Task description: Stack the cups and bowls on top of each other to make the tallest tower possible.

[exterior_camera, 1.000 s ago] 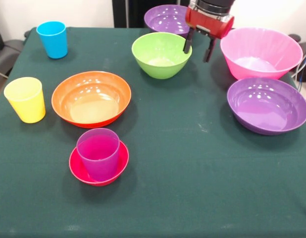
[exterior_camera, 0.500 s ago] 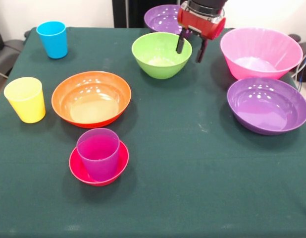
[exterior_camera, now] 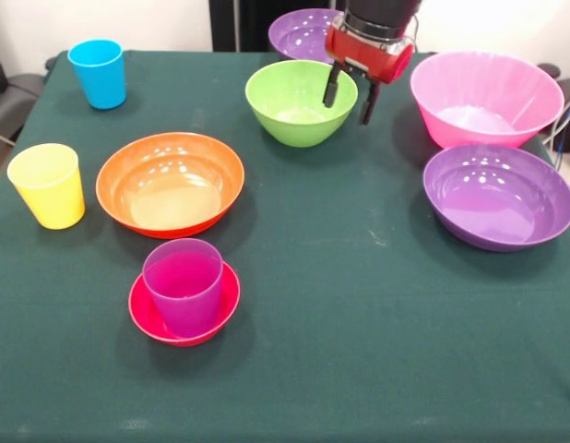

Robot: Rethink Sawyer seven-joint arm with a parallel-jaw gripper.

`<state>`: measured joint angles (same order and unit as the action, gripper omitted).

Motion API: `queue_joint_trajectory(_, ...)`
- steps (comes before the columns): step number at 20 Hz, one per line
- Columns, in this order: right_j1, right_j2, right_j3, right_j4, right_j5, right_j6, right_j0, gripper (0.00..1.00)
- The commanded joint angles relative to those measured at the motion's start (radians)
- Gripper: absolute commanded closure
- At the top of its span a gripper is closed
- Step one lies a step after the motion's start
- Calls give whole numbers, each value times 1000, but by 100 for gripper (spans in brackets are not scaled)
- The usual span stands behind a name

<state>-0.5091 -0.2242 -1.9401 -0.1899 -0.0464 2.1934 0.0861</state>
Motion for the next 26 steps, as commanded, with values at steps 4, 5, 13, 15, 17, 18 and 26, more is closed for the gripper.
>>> queue_joint_trajectory(4,97,126,-22,10,95,158,-15,0)
queue_joint_trajectory(5,99,125,-21,9,97,157,-15,0)
queue_joint_trajectory(13,112,124,-16,14,115,148,-19,0)
queue_joint_trajectory(15,113,115,-13,14,115,143,-12,0)
queue_joint_trajectory(17,111,125,-18,17,121,145,-21,0)
queue_joint_trajectory(18,110,128,-19,17,121,145,-24,100)
queue_joint_trajectory(26,100,124,-22,13,113,145,-18,100)
